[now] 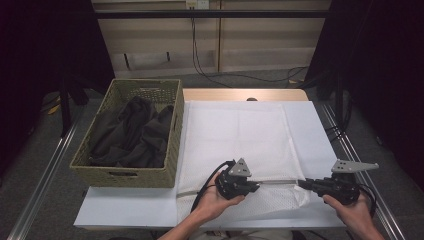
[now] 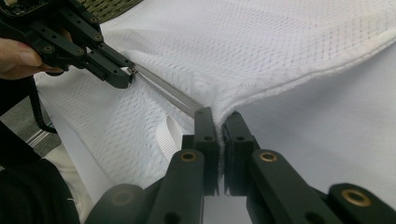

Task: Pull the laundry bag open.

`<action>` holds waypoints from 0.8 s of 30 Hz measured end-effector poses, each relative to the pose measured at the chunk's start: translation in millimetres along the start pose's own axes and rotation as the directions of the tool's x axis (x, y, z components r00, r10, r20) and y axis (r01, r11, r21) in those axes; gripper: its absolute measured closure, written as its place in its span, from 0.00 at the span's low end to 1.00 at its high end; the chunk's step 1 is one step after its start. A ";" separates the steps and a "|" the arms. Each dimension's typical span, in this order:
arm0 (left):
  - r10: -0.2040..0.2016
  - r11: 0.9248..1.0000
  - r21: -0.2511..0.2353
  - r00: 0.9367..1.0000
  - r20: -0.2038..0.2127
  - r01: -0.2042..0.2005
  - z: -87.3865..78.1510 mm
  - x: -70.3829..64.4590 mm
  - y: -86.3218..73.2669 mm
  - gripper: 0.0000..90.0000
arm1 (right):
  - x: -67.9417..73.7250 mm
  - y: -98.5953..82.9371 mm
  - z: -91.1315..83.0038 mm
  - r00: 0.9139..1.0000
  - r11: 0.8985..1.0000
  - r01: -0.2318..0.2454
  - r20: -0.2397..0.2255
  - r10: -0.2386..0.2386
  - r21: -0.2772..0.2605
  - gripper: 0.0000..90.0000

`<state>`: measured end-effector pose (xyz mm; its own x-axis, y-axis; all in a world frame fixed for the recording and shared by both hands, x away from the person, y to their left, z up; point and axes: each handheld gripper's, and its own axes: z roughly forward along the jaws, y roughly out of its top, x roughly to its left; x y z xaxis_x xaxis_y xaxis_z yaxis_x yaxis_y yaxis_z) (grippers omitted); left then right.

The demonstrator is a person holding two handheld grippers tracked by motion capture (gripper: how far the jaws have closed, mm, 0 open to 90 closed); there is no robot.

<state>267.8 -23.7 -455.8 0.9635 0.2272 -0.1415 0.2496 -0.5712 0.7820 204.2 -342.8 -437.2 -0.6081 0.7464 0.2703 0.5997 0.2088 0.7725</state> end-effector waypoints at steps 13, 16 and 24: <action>-0.001 1.000 0.002 1.000 -0.020 0.001 -7.5 1.1 -4.6 0.96 | -0.1 -0.4 0.1 1.000 1.000 -0.001 0.004 0.001 0.003 0.96; 0.002 1.000 0.004 1.000 -0.024 -0.002 -10.0 2.1 -6.3 0.96 | -0.1 -0.3 0.0 1.000 1.000 -0.001 0.006 0.001 0.003 0.96; 0.005 1.000 0.006 1.000 -0.027 -0.005 -14.2 1.1 -7.6 0.96 | 0.8 -0.3 0.3 1.000 1.000 0.008 0.009 -0.008 0.005 0.96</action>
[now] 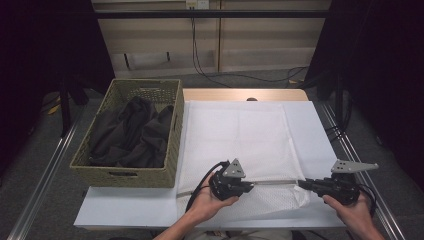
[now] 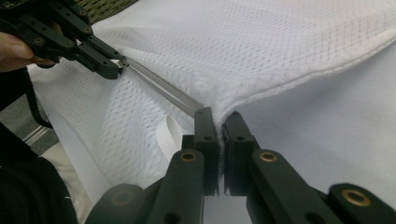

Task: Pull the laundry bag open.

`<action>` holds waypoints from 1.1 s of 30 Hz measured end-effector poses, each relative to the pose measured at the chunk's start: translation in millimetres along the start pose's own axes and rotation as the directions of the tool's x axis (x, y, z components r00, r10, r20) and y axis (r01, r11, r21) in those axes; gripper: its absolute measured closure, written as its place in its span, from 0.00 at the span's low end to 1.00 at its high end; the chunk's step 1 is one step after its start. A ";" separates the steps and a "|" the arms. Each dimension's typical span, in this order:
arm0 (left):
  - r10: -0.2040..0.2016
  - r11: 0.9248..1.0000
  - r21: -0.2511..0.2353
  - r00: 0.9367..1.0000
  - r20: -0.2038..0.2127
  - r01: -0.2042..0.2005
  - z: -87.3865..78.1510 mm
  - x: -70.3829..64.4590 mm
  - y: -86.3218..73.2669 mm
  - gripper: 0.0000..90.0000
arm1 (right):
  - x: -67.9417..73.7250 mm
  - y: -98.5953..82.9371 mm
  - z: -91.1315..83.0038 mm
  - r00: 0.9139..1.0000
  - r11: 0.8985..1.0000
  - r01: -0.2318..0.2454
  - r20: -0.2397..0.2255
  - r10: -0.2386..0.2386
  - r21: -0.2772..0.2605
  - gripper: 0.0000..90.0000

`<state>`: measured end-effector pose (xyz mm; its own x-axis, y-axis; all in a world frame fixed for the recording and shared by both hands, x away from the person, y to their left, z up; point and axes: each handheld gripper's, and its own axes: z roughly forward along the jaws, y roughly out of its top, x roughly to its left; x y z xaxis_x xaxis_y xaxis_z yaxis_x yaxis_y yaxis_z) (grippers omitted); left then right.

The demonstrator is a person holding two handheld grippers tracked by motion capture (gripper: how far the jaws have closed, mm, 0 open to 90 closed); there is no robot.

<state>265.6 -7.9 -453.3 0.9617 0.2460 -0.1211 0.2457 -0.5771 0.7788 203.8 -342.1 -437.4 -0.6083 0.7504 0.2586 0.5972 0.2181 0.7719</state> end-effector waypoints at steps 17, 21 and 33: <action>-0.001 1.000 0.016 1.000 -0.022 0.001 -17.4 6.2 -8.8 0.96 | -1.0 0.1 -0.5 1.000 1.000 -0.007 0.006 0.007 -0.005 0.96; -0.023 1.000 -0.003 0.999 -0.030 0.023 -18.0 7.4 -10.9 0.96 | -1.1 0.3 0.2 1.000 1.000 -0.007 0.006 0.007 -0.002 0.96; -0.023 1.000 0.017 0.999 -0.045 0.024 -29.6 10.0 -19.0 0.96 | -2.5 -0.1 0.1 1.000 1.000 -0.003 0.011 0.003 -0.003 0.96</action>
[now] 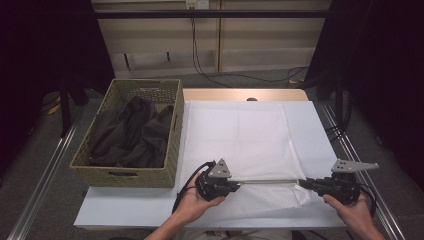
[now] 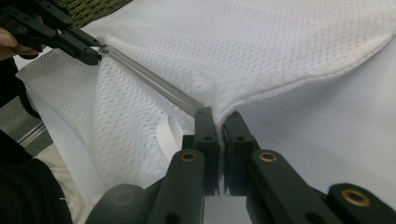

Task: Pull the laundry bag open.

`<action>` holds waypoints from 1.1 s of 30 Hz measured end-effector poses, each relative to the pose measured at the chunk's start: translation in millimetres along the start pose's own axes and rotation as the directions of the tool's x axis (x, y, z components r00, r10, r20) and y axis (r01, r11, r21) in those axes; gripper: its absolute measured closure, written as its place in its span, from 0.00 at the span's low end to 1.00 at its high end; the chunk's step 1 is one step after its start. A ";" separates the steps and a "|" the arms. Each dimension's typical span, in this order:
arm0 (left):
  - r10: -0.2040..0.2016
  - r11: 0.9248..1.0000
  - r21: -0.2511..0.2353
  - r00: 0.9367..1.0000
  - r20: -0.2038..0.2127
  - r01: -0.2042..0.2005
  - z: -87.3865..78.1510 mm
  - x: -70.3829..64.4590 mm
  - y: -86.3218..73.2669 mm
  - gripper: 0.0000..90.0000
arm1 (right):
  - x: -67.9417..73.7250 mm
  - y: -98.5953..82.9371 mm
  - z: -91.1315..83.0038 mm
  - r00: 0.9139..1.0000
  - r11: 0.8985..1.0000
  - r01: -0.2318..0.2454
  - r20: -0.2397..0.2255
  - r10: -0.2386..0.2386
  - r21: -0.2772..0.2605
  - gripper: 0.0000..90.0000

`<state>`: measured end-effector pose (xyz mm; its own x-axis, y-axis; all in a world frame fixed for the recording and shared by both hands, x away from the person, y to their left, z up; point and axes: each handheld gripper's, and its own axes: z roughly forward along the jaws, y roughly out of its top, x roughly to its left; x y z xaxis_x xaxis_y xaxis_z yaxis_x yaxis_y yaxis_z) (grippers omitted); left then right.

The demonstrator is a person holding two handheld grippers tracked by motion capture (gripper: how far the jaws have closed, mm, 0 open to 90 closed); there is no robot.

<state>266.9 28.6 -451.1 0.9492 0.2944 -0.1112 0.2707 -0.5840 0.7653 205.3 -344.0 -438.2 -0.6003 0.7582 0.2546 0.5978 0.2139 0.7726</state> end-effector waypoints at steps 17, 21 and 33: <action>-0.007 1.000 0.003 1.000 -0.020 0.007 -16.5 3.8 -9.7 0.96 | -0.1 -0.2 -0.5 1.000 1.000 -0.004 0.006 0.004 0.001 0.96; -0.013 1.000 -0.002 1.000 -0.025 0.013 -20.5 2.4 -13.3 0.96 | -0.5 -0.5 -0.7 1.000 1.000 -0.004 0.006 0.004 0.007 0.96; -0.018 1.000 -0.005 0.999 -0.042 0.018 -37.5 -0.3 -25.6 0.96 | -0.2 -1.2 -1.8 1.000 1.000 -0.004 0.005 0.004 0.000 0.96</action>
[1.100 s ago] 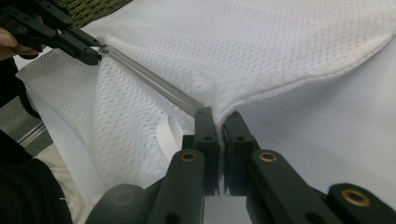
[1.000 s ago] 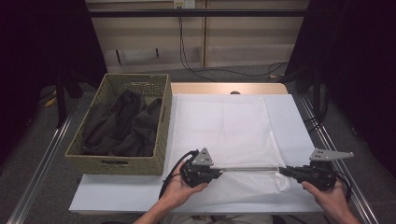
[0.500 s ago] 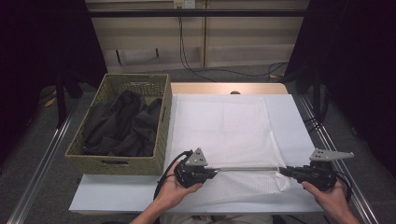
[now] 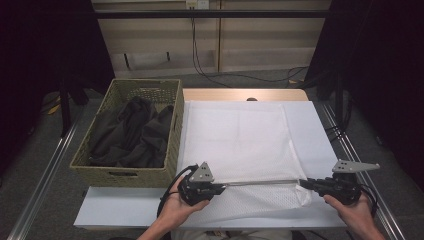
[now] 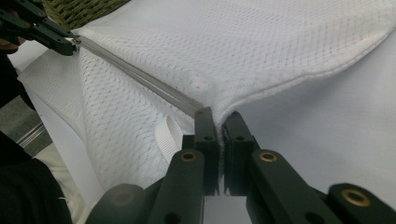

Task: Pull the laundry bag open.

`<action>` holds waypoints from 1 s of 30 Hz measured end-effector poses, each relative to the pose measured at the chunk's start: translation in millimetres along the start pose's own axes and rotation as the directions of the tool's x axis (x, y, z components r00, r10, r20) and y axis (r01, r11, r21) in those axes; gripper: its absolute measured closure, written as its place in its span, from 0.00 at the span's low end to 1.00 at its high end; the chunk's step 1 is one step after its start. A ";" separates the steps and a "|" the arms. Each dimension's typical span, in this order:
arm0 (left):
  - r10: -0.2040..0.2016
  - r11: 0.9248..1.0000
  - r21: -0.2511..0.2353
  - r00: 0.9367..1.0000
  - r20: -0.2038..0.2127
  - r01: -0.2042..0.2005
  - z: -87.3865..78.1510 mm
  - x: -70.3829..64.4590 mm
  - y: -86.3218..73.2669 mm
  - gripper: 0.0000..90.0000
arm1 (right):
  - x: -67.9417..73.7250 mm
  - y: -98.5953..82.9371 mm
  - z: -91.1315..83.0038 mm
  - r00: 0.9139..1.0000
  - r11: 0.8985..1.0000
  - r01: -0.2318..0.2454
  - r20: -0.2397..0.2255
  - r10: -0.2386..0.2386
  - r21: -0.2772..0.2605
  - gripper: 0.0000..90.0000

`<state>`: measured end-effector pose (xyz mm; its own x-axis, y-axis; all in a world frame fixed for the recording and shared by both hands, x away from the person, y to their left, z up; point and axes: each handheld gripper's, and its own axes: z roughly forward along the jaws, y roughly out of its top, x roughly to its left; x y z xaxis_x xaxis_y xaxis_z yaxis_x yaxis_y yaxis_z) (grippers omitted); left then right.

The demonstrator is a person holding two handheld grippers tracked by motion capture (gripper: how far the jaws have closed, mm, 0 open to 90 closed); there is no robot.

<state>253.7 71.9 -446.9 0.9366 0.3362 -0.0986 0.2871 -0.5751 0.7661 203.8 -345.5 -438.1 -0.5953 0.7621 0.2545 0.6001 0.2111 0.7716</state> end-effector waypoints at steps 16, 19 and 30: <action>-0.016 1.000 0.010 1.000 -0.005 0.016 -5.1 3.3 -5.1 0.96 | 0.0 -0.1 -0.3 1.000 1.000 0.002 0.001 -0.002 0.010 0.96; -0.018 1.000 0.007 1.000 -0.002 0.018 -5.3 2.8 -7.8 0.96 | -0.3 -0.5 -0.3 1.000 1.000 0.004 0.001 -0.004 0.008 0.96; -0.039 0.999 0.014 0.999 -0.016 0.040 -13.8 5.1 -15.1 0.96 | 0.0 -1.6 -1.7 1.000 1.000 0.004 0.010 -0.004 0.011 0.96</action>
<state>251.3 92.6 -450.2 0.9213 0.3702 -0.1188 0.3266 -0.5713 0.7529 201.9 -346.8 -438.4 -0.5928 0.7671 0.2454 0.6031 0.2208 0.7665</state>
